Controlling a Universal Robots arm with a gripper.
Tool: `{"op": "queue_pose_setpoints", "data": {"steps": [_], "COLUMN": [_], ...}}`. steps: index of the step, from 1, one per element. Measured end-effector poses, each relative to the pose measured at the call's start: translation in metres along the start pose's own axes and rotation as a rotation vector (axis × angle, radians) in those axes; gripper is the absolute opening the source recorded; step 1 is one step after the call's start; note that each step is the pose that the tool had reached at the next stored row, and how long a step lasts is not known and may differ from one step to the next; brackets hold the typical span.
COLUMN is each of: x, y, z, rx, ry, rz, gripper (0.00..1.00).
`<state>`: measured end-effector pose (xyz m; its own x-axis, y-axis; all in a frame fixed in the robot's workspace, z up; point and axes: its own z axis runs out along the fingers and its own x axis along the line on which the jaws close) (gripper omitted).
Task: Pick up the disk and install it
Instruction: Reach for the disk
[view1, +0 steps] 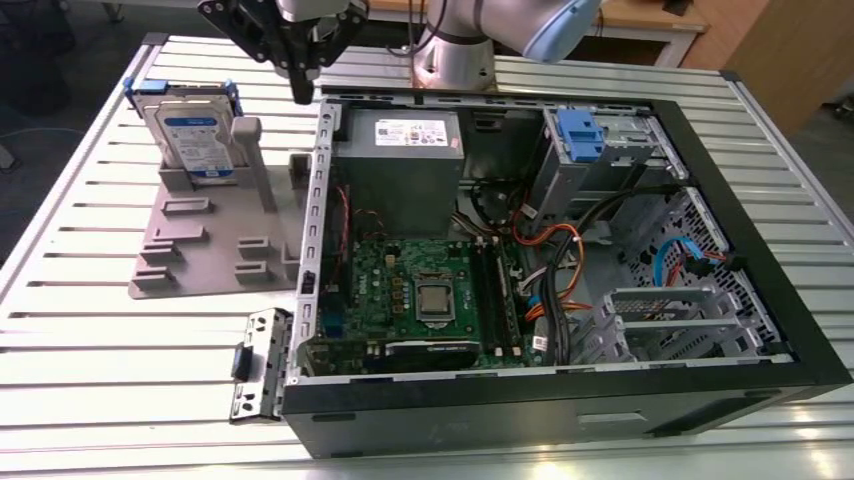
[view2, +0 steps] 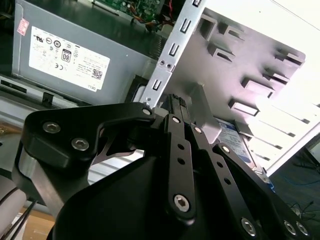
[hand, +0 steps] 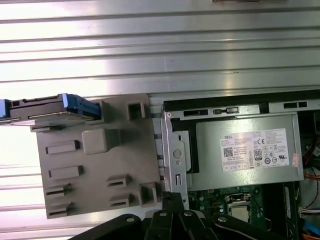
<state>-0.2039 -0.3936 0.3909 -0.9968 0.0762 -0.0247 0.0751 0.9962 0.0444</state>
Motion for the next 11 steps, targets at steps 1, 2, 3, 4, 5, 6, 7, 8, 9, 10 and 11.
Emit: {"op": "queue_pose_setpoints", "data": {"steps": [1,2,3,4,5,6,7,8,9,10,11], "x": [0.002,0.0043,0.007,0.0095,0.0121,0.0147,0.0173,0.0198,0.0218,0.0237,0.0255], "y": [0.0004,0.0006,0.0008,0.0009,0.001,0.001,0.001,0.001,0.0011,0.0011,0.0012], "z": [0.0001,0.0003,0.0005,0.0007,0.0009,0.0012,0.0014,0.0017,0.0021,0.0025,0.003], "rx": [0.0,0.0,0.0,-0.0001,0.0,0.0,0.0,0.0,-0.0001,0.0,-0.0001], "ry": [-0.0001,-0.0001,-0.0002,-0.0003,-0.0003,-0.0004,-0.0004,-0.0005,-0.0006,-0.0006,-0.0006], "rz": [0.0,0.0,0.0,0.0,0.0,0.0,0.0,0.0,0.0,0.0,0.0], "gripper": [0.1,0.1,0.1,0.1,0.1,0.1,0.1,0.1,0.1,0.1,0.1]}}
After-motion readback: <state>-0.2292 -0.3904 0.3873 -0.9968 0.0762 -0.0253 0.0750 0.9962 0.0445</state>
